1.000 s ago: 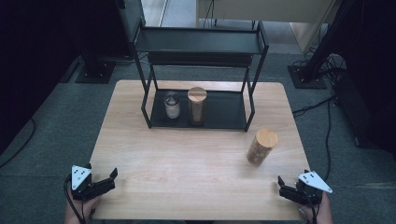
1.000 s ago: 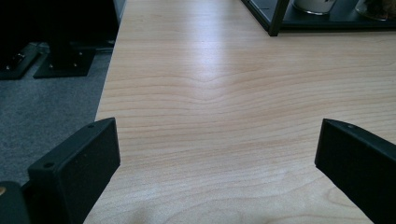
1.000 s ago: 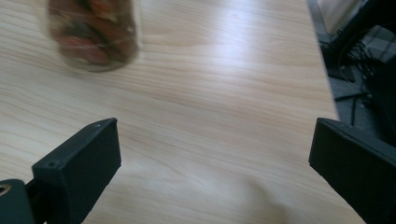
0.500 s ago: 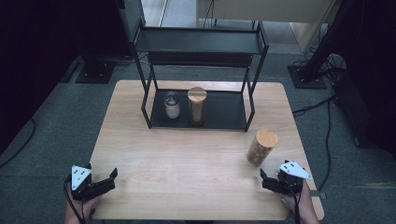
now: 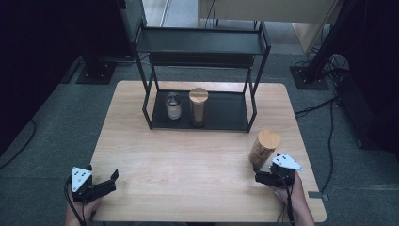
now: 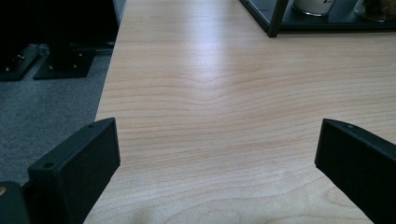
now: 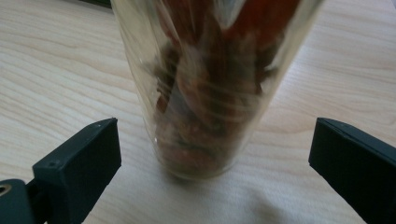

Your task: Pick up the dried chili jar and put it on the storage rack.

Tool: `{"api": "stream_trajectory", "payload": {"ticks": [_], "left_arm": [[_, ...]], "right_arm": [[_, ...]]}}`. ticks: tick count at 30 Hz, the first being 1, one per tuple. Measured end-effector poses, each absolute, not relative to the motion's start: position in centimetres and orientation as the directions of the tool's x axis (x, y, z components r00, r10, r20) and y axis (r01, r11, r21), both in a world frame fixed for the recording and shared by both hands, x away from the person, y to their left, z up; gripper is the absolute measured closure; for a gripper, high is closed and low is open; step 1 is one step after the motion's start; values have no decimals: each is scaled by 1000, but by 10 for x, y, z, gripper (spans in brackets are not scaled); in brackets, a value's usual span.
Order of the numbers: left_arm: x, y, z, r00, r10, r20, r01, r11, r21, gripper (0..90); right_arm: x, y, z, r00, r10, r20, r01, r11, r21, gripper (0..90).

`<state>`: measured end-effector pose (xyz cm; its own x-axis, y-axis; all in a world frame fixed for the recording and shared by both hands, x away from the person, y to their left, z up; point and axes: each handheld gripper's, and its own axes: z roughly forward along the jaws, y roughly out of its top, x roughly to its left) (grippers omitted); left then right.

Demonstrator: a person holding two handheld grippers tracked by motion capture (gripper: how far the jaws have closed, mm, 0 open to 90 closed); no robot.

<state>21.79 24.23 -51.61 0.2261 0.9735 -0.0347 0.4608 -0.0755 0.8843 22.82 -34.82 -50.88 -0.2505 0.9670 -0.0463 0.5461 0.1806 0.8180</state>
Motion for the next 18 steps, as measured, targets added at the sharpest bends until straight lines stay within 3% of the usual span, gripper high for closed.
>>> {"api": "stream_trajectory", "payload": {"ticks": [18], "left_arm": [[218,242,-516,229,973,-35,459,-76,885,2]], "right_arm": [[247,-337,-494,-251,967,-43,526,174,832,83]]}}
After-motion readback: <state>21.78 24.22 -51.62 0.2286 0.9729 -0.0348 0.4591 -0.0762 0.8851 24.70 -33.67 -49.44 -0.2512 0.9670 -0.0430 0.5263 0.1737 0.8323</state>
